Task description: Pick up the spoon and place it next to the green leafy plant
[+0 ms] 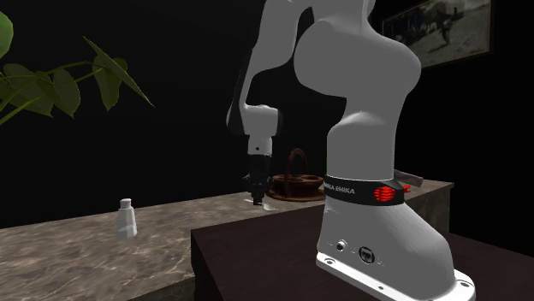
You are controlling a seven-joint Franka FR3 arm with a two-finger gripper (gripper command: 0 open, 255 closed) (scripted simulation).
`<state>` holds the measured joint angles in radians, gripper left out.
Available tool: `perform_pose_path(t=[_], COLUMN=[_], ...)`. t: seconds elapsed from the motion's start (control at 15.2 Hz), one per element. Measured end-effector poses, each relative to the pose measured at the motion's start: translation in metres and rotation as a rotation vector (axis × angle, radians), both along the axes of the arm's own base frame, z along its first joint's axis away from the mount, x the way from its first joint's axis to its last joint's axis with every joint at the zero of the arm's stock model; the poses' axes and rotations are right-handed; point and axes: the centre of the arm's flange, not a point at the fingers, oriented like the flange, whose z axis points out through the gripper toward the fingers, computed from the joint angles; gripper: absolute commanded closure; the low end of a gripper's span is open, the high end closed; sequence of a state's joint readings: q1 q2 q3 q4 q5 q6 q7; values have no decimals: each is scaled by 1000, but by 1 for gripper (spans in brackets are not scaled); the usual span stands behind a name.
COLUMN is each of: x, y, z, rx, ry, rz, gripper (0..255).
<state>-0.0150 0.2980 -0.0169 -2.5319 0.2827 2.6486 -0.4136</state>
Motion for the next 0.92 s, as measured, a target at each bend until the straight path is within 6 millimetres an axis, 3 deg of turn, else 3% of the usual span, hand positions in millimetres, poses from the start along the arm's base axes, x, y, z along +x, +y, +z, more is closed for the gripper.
perform_pose_path(t=[0.92], x=[-1], y=[-1], z=[74], rx=[0], ry=[0], rz=[0], gripper=[255])
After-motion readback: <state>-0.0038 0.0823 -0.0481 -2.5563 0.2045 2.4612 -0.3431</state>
